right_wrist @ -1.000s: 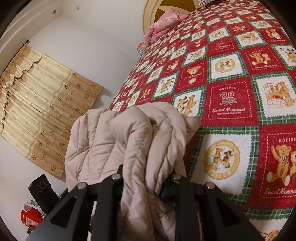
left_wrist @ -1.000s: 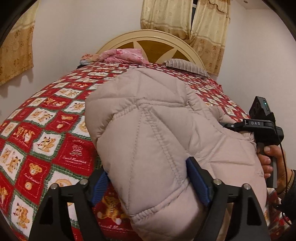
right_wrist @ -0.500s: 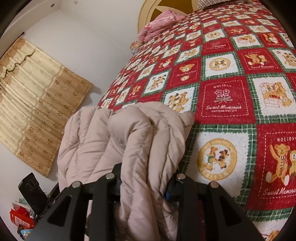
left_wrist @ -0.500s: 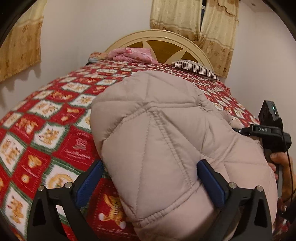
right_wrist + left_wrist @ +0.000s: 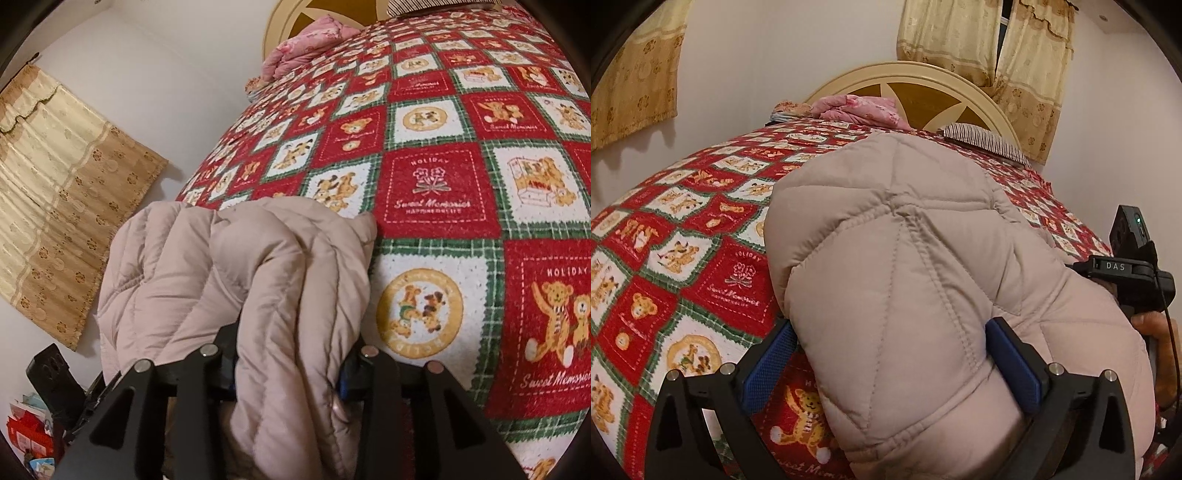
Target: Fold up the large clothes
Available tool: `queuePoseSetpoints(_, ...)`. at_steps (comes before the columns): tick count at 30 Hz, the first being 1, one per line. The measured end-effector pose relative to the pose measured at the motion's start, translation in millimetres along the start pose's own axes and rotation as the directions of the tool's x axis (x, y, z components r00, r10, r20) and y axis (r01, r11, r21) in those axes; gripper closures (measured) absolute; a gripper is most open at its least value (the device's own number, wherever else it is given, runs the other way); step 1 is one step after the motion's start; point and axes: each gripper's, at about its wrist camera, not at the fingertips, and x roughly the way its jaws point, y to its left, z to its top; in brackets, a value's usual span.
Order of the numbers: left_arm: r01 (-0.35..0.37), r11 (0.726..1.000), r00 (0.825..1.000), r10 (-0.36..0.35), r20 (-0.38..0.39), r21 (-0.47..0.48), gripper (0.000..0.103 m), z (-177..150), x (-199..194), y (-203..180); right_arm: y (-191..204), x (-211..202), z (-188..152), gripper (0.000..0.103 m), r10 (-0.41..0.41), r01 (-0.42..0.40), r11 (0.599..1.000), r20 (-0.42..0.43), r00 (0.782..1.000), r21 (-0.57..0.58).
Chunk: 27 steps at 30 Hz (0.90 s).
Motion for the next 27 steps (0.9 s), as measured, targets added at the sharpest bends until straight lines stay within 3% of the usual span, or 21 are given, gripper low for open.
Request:
queuePoseSetpoints(16, -0.002, 1.0, 1.0, 0.002, 0.001, -0.011, 0.001, -3.2, 3.6, 1.3, -4.4, 6.4, -1.3, 0.055, -0.039, 0.039, 0.999, -0.019, 0.999, -0.006)
queuePoseSetpoints(21, -0.004, 0.999, 1.0, 0.003, -0.008, -0.04, 0.001, -1.1, 1.6, 2.3, 5.3, 6.2, 0.9, 0.048, -0.119, 0.118, 0.992, -0.026, 0.993, -0.04)
queuePoseSetpoints(24, -0.045, 0.998, 0.999, 0.044, -0.015, -0.043, 0.001, 4.7, -8.9, -2.1, 11.9, -4.6, 3.2, 0.035, -0.171, 0.171, 0.984, 0.007, 0.985, -0.046)
queuePoseSetpoints(27, -0.146, 0.989, 0.989, 0.146, 0.005, 0.011, 0.001, 15.0, -27.8, -12.6, 24.2, -19.8, 2.5, 0.033, -0.204, 0.208, 0.975, 0.055, 0.977, -0.083)
